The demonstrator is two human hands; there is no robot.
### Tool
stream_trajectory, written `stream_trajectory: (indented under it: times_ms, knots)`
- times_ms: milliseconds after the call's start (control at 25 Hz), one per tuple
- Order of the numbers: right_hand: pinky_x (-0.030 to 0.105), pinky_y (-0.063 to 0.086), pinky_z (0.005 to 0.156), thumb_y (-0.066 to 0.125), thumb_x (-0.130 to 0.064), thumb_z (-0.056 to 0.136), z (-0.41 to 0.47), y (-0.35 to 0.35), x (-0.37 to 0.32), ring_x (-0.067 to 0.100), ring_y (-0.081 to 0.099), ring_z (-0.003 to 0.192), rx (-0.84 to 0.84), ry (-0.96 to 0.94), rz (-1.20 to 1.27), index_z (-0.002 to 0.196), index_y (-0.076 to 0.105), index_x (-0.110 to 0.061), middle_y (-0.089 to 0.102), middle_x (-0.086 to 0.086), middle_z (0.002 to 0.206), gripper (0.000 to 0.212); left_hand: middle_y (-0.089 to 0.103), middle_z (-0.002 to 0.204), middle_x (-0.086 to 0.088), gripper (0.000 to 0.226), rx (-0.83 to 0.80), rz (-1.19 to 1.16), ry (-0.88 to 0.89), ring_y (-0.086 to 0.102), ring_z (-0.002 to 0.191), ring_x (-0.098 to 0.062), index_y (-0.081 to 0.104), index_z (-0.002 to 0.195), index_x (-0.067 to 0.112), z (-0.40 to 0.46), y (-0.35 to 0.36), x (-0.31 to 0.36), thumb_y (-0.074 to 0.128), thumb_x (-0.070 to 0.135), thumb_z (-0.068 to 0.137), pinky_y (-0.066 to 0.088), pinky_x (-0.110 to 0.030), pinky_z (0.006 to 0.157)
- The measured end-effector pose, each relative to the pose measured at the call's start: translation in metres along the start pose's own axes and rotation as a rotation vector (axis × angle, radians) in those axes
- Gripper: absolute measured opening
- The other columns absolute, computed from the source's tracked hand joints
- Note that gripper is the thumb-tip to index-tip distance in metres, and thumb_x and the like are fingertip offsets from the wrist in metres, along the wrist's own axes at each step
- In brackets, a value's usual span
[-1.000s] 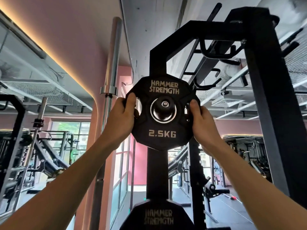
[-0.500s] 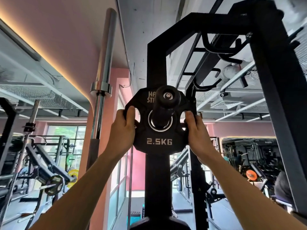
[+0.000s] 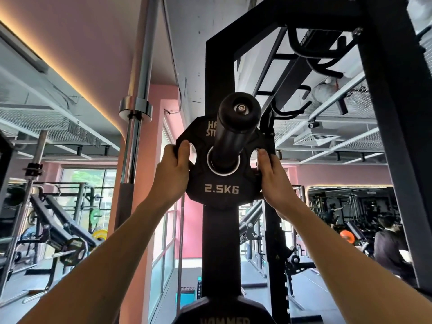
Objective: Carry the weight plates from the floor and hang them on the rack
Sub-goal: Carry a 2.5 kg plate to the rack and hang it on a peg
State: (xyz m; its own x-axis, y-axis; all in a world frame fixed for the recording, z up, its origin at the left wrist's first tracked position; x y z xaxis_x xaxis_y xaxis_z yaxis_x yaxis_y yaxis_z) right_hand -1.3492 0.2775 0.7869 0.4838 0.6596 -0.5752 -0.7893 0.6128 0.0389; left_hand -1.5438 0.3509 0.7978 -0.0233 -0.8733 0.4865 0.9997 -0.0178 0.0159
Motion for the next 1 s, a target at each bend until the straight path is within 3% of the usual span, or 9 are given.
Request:
stream_trajectory:
  times_ms: [80, 280, 360, 440, 520, 640, 800, 880, 1000]
  knots:
    - [0.044, 0.055, 0.087, 0.035, -0.056, 0.098, 0.001, 0.001, 0.0, 0.018, 0.065, 0.091, 0.007, -0.004, -0.043, 0.121, 0.05, -0.015, 0.062, -0.003, 0.09, 0.05, 0.063, 0.09, -0.001, 0.041, -0.022, 0.028, -0.011, 0.063, 0.084, -0.017, 0.048, 0.113, 0.015, 0.0, 0.001, -0.003, 0.032, 0.051, 0.103, 0.052, -0.04, 0.079]
    - [0.049, 0.05, 0.095, 0.035, -0.061, 0.096, -0.003, -0.001, -0.01, 0.023, 0.061, 0.106, 0.003, 0.021, -0.146, 0.127, 0.046, -0.012, 0.061, 0.004, 0.113, 0.059, 0.065, 0.108, -0.007, 0.043, -0.121, 0.197, -0.039, 0.064, 0.098, -0.028, 0.045, 0.124, 0.015, -0.009, -0.01, 0.003, 0.028, 0.049, 0.104, 0.053, -0.046, 0.089]
    - [0.051, 0.046, 0.1, 0.039, -0.066, 0.091, -0.015, -0.006, -0.016, 0.021, 0.056, 0.114, 0.037, -0.011, -0.148, 0.129, 0.041, -0.022, 0.054, 0.005, 0.125, 0.059, 0.061, 0.118, -0.003, 0.043, -0.105, 0.23, -0.008, 0.062, 0.104, -0.027, 0.043, 0.138, 0.015, -0.026, -0.018, 0.012, 0.034, 0.042, 0.105, 0.052, -0.042, 0.091]
    - [0.051, 0.045, 0.101, 0.037, -0.077, 0.08, -0.036, -0.015, -0.026, 0.019, 0.055, 0.115, 0.079, -0.046, -0.15, 0.116, 0.044, -0.041, 0.049, 0.003, 0.129, 0.051, 0.056, 0.124, 0.006, 0.043, -0.09, 0.159, -0.012, 0.061, 0.108, -0.02, 0.042, 0.142, 0.021, -0.049, -0.027, 0.022, 0.043, 0.039, 0.102, 0.051, -0.04, 0.095]
    - [0.05, 0.046, 0.1, 0.038, -0.071, 0.086, -0.064, -0.023, -0.04, 0.017, 0.057, 0.112, 0.087, -0.083, -0.14, 0.104, 0.048, -0.047, 0.053, -0.001, 0.123, 0.031, 0.058, 0.125, 0.012, 0.03, -0.069, 0.094, -0.024, 0.061, 0.11, -0.016, 0.05, 0.128, 0.032, -0.073, -0.037, 0.029, 0.049, 0.042, 0.099, 0.051, -0.044, 0.099]
    - [0.044, 0.053, 0.09, 0.042, -0.047, 0.1, -0.117, -0.035, -0.056, 0.017, 0.061, 0.105, 0.064, -0.087, -0.065, 0.098, 0.05, -0.04, 0.059, -0.009, 0.11, 0.011, 0.062, 0.111, 0.02, 0.006, -0.077, -0.008, -0.073, 0.063, 0.107, -0.013, 0.053, 0.103, 0.043, -0.113, -0.052, 0.044, 0.049, 0.043, 0.099, 0.052, -0.049, 0.097]
    - [0.041, 0.055, 0.084, 0.047, -0.043, 0.098, -0.195, -0.061, -0.06, 0.008, 0.066, 0.092, 0.014, 0.011, -0.015, 0.097, 0.051, -0.038, 0.061, -0.012, 0.106, 0.007, 0.067, 0.107, 0.019, 0.023, -0.111, -0.065, -0.129, 0.065, 0.101, -0.016, 0.059, 0.099, 0.045, -0.19, -0.069, 0.075, 0.047, 0.059, 0.085, 0.053, -0.05, 0.092]
    - [0.043, 0.054, 0.087, 0.05, -0.041, 0.098, -0.232, -0.077, -0.062, 0.016, 0.066, 0.098, 0.003, 0.048, -0.021, 0.096, 0.053, -0.039, 0.061, -0.015, 0.101, 0.005, 0.067, 0.107, 0.02, 0.034, -0.124, -0.058, -0.165, 0.065, 0.103, -0.013, 0.061, 0.1, 0.042, -0.233, -0.077, 0.088, 0.046, 0.063, 0.079, 0.051, -0.048, 0.094]
    - [0.027, 0.054, 0.073, 0.05, -0.036, 0.099, -0.29, -0.1, -0.069, 0.025, 0.063, 0.102, -0.015, 0.114, -0.023, 0.097, 0.054, -0.037, 0.061, -0.02, 0.095, 0.004, 0.065, 0.106, 0.022, 0.038, -0.156, -0.029, -0.246, 0.063, 0.105, -0.005, 0.062, 0.103, 0.039, -0.298, -0.087, 0.099, 0.046, 0.062, 0.078, 0.05, -0.046, 0.097]
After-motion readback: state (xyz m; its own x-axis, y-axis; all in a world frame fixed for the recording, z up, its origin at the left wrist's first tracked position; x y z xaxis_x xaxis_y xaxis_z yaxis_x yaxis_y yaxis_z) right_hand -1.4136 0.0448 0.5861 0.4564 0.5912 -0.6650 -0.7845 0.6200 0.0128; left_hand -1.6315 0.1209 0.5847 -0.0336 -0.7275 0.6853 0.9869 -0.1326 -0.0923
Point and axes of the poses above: each hand's wrist, its own z-axis towards the middle knuckle, its own y-axis out of the palm, x = y × z, the point moved 1 cm from there along z, towards the middle knuckle
